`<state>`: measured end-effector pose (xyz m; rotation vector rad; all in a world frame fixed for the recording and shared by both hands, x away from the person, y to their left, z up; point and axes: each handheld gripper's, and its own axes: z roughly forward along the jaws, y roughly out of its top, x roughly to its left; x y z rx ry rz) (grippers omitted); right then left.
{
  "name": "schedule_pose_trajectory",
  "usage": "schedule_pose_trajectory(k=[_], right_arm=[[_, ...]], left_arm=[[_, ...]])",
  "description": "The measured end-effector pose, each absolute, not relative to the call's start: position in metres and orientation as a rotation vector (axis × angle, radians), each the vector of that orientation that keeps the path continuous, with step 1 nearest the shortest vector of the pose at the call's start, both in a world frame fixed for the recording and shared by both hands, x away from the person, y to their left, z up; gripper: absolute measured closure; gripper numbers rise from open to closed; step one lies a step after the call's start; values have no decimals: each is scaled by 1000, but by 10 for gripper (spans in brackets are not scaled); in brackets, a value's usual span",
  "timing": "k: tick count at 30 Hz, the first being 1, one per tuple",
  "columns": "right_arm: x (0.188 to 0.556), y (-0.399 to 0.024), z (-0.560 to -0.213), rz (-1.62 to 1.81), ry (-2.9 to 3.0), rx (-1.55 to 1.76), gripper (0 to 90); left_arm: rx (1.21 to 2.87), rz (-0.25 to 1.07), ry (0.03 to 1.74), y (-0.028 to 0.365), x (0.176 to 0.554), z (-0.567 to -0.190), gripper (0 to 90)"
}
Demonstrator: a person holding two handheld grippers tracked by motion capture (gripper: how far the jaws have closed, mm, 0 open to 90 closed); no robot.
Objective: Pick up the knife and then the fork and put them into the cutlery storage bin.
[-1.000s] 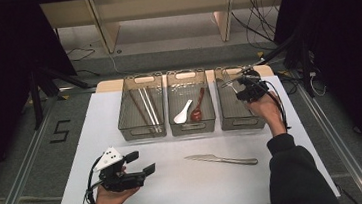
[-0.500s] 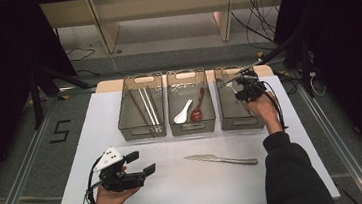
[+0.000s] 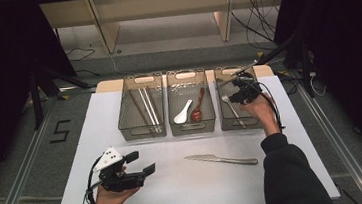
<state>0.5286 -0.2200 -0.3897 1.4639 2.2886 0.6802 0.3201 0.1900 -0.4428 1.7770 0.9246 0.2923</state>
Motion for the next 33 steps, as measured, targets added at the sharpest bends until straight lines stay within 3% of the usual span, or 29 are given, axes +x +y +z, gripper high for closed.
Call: schedule_pose_trajectory(k=[15, 23, 33], right_arm=[[492, -213, -374, 866, 2363, 1326, 434], [458, -205, -367, 927, 2434, 1200, 384], [427, -194, -387, 860, 2573, 1104, 351]], left_arm=[[1767, 293, 925, 190, 320, -443, 195], [1765, 297, 927, 191, 320, -443, 194], [1756, 296, 928, 190, 320, -443, 191]])
